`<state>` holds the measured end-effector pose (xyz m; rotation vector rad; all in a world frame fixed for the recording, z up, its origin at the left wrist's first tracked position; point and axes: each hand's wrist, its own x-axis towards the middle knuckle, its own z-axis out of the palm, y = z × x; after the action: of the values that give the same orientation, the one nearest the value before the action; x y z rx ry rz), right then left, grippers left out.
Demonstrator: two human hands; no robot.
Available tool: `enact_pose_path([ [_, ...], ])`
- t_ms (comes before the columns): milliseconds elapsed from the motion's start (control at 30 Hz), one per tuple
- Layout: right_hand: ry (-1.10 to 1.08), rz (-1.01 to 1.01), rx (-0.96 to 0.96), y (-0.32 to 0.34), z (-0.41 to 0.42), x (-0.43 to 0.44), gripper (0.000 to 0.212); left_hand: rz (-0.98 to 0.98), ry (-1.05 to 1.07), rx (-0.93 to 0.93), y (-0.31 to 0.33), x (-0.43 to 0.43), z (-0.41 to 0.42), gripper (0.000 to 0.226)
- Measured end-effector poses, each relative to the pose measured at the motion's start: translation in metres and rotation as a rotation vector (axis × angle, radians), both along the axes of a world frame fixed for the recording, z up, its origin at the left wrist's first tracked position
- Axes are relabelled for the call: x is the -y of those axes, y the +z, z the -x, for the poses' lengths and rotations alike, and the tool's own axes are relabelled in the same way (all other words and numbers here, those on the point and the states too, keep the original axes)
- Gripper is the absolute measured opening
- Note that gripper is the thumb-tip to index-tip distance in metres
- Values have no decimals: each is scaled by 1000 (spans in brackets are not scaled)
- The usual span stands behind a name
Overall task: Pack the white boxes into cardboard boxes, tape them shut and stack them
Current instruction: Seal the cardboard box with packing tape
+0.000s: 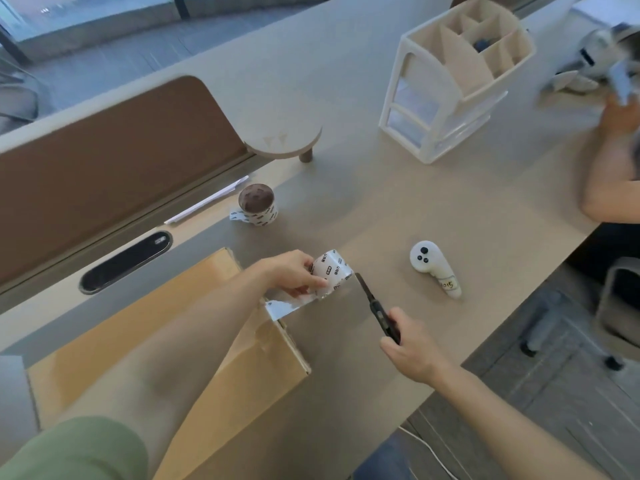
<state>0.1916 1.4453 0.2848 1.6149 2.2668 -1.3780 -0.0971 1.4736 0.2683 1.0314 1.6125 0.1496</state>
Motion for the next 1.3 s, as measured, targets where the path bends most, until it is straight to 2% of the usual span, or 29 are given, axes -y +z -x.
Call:
enact_pose_path([
  [200,-33,20,-43,13,8,8,21,16,-107,-30,-6,-6,-1,25],
  [367,21,18,-30,18,14,16,23,-15,-169,-67,0,-8,-2,27],
  [567,122,-15,19,25,21,10,15,63,-79,-361,16,-9,11,71],
  [767,222,-5,43,38,34,12,6,166,-89,-291,27,-32,2,51],
  [867,245,-20,66,45,45,17,9,261,-73,-249,29,-34,-6,51],
  [1100,249,-40,87,53,81,21,10,228,-95,-220,34,-35,-13,35],
  [1300,297,-76,184,59,111,20,16,213,-76,-229,30,-35,-15,37],
])
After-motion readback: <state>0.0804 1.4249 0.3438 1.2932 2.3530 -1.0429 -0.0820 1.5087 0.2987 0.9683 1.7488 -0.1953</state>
